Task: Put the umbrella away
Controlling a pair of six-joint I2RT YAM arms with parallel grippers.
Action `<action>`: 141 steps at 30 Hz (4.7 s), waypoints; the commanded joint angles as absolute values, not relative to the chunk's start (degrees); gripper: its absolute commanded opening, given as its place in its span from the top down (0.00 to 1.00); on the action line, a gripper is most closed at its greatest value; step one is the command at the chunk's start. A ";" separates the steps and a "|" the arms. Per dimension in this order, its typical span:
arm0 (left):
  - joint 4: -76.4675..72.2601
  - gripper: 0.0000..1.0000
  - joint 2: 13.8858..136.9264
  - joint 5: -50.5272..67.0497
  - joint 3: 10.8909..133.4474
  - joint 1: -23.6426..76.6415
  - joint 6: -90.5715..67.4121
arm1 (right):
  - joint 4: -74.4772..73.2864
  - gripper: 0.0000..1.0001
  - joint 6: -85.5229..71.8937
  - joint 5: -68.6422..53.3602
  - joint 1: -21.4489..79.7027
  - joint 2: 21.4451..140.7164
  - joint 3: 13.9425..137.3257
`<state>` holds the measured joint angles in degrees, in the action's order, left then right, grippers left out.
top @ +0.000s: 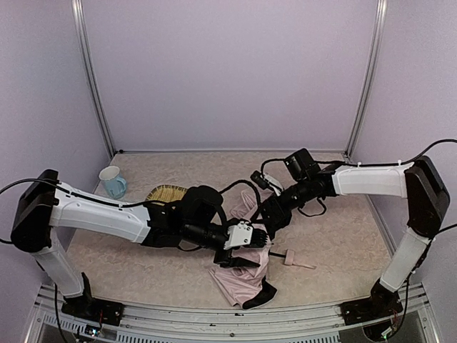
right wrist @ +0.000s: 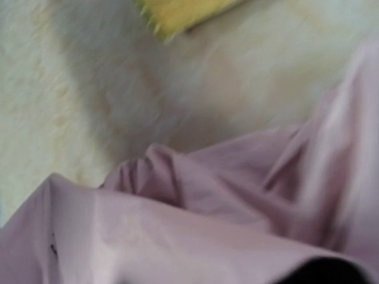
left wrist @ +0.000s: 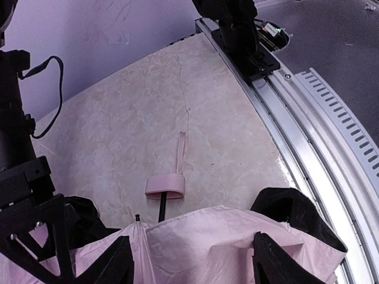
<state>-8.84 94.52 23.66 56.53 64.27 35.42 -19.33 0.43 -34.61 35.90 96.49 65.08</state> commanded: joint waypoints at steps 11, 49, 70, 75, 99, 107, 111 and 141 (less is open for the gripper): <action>-4.32 1.00 99.58 29.21 58.28 66.43 38.96 | -5.62 1.00 -13.63 -40.07 33.70 101.78 67.37; 0.64 0.37 92.57 27.15 47.22 67.21 32.80 | -42.88 0.47 -3.06 -13.58 36.56 88.47 60.92; -10.09 0.34 71.76 31.53 37.52 55.19 23.92 | -29.74 0.82 7.10 -5.66 47.29 102.33 56.66; -14.94 0.35 71.28 29.05 36.56 54.17 18.82 | -28.22 1.00 10.29 -3.67 47.36 99.44 56.24; -32.28 0.07 91.68 23.81 51.16 43.52 8.81 | -21.22 1.00 36.95 7.68 47.54 80.02 74.09; -50.90 0.01 96.71 19.80 45.12 43.33 11.88 | -25.47 1.00 35.66 -0.28 47.29 78.81 78.47; -56.39 0.01 99.96 17.28 45.17 43.26 14.18 | -25.27 1.00 34.46 2.63 46.36 79.73 78.15; -57.71 0.01 89.60 13.77 35.25 40.34 14.23 | 15.98 1.00 48.97 26.23 34.16 96.78 62.82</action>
